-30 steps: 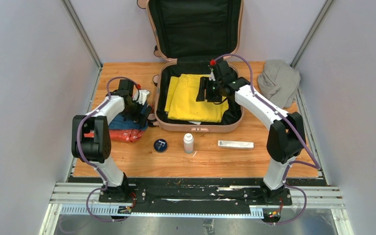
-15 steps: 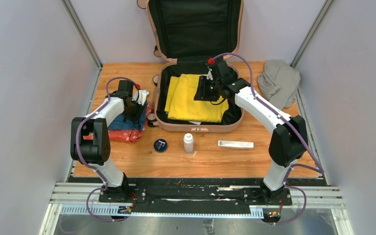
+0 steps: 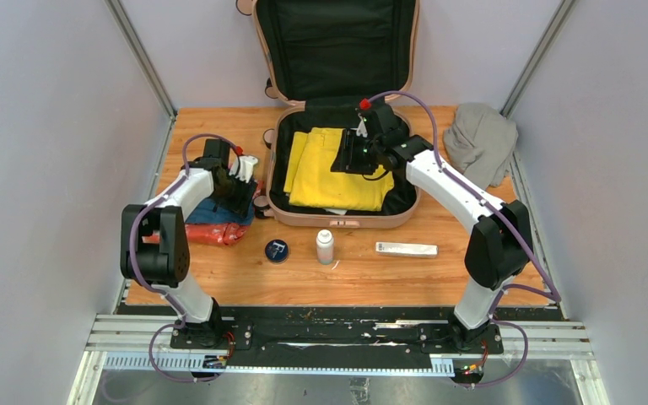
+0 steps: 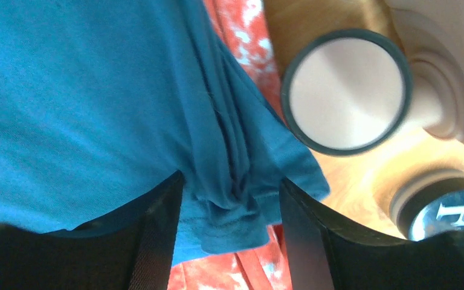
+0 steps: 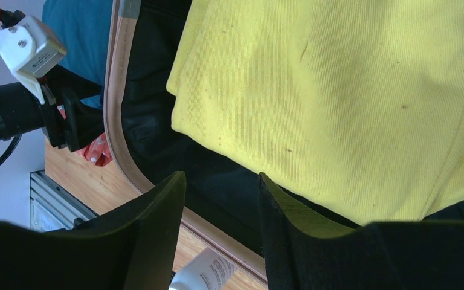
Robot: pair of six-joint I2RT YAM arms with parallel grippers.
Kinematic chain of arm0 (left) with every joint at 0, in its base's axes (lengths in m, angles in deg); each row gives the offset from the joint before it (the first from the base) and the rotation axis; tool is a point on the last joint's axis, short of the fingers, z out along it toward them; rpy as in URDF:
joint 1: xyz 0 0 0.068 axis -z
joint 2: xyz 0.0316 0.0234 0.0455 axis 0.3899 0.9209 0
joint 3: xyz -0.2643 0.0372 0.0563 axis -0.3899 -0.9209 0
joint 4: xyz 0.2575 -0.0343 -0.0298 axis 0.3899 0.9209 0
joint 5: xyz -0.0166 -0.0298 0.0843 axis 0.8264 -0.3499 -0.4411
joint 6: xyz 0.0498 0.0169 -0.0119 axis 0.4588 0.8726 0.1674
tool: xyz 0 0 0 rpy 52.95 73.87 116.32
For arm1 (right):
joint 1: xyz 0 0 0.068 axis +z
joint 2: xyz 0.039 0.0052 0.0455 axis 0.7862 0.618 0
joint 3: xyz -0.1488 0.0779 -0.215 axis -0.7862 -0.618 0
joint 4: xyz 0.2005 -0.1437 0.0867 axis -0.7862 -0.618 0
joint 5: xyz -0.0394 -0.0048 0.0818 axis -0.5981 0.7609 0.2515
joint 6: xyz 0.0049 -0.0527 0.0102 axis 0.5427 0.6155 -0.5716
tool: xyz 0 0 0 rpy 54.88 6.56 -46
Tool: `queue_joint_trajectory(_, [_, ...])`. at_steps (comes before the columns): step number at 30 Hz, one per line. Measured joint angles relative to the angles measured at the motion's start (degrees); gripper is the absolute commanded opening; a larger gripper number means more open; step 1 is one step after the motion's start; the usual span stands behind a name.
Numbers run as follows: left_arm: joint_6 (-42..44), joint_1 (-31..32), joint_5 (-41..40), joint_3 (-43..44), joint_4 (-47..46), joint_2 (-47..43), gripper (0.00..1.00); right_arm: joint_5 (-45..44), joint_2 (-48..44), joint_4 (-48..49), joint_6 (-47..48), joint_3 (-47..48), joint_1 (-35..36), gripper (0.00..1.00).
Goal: Pack the luggage
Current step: Pick up the clothes at the center of the board.
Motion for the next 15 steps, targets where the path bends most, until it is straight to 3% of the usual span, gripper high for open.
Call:
queue_joint_trajectory(5, [-1.0,0.0,3.9,0.0,3.3,-3.8,0.87,0.2,0.0,0.1,0.0,-0.2,0.1,0.54])
queue_joint_trajectory(10, [-1.6,0.0,6.6,0.1,4.2,-7.1,0.88,0.3,0.0,0.1,0.0,-0.2,0.1,0.53])
queue_joint_trajectory(15, [-1.0,0.1,5.7,-0.2,3.7,-4.2,0.88,0.4,0.0,0.1,0.0,-0.2,0.3,0.53])
